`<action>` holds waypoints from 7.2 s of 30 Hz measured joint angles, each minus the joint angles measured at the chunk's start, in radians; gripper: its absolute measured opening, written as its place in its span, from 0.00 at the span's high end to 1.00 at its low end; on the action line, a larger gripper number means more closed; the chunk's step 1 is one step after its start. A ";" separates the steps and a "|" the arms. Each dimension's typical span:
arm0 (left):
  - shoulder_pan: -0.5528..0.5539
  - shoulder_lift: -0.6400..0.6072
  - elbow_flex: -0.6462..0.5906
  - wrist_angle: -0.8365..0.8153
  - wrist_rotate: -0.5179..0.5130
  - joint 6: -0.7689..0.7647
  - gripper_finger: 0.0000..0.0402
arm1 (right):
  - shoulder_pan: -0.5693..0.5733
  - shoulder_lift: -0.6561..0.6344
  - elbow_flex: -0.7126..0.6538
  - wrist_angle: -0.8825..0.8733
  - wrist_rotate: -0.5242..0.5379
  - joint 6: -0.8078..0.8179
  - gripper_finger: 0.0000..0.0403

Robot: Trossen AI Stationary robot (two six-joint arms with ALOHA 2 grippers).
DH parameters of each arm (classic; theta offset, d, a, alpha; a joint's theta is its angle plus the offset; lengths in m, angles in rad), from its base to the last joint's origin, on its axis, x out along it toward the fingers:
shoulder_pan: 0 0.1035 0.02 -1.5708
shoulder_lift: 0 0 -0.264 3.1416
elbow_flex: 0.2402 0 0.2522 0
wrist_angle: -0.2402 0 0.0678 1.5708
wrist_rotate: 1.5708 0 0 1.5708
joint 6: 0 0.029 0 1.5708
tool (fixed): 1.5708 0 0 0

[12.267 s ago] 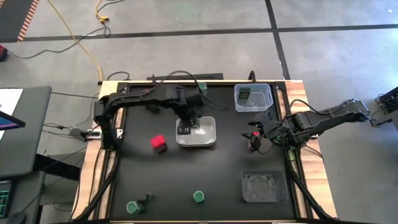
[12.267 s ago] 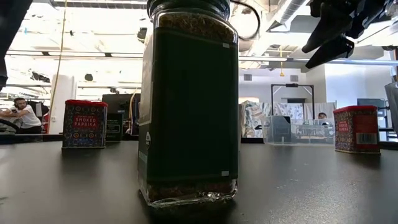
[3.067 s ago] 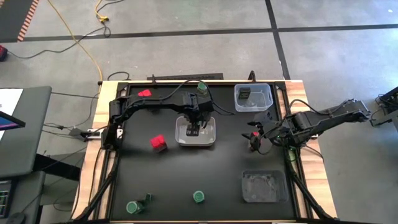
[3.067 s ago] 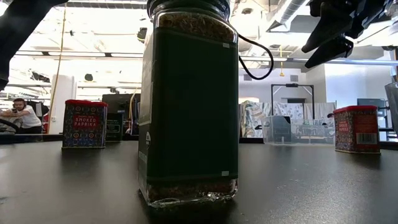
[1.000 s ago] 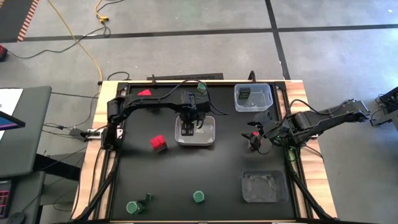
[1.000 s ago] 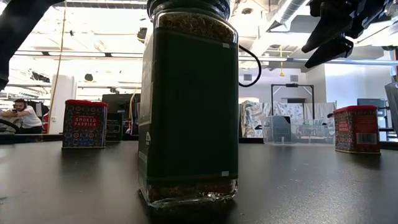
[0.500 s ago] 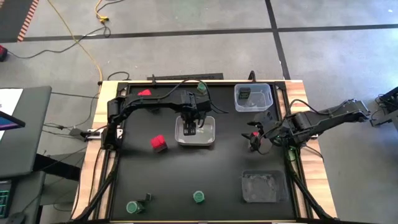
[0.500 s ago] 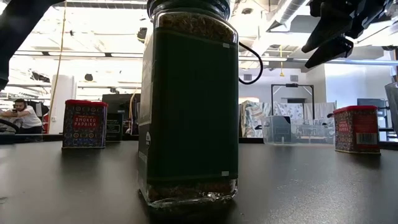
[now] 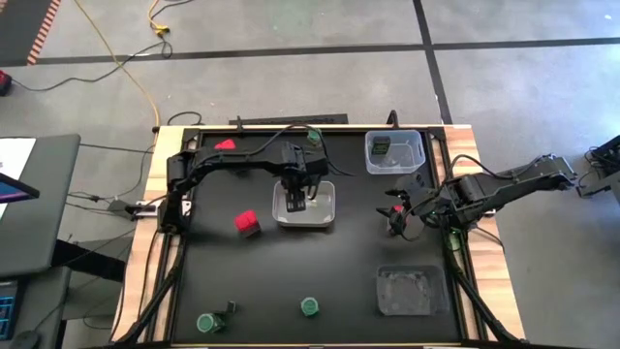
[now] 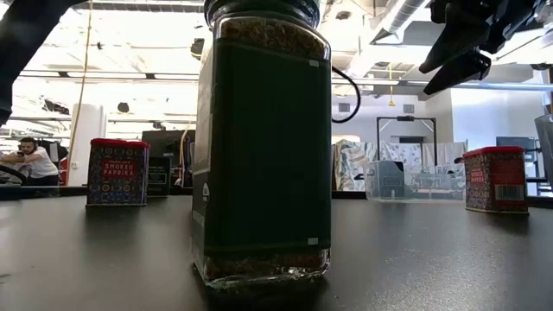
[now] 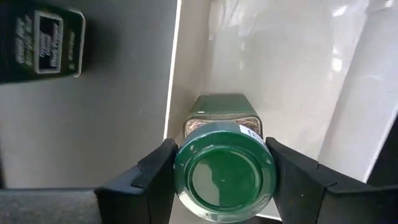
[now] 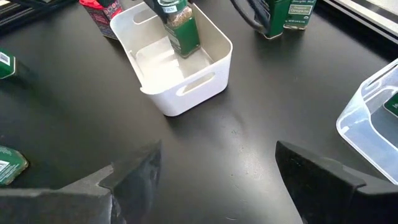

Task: Sort spices by type
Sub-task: Put the middle left green seasoning bottle into the white bin, then put the bottom right red seasoning can into the black bin

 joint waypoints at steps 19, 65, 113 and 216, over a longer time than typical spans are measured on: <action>-0.001 -0.080 -0.061 0.101 0.006 0.054 0.49 | 0.000 0.000 0.000 0.000 0.000 0.000 0.15; -0.001 -0.079 -0.103 0.119 -0.016 0.185 0.42 | 0.000 0.000 0.000 0.000 0.000 0.000 0.15; 0.002 -0.079 -0.103 0.142 -0.021 0.210 0.26 | 0.000 0.000 0.000 0.000 0.000 0.000 0.15; -0.065 -1.348 -1.064 0.793 0.077 -0.119 0.27 | -0.363 0.512 0.710 -0.328 0.000 0.240 0.19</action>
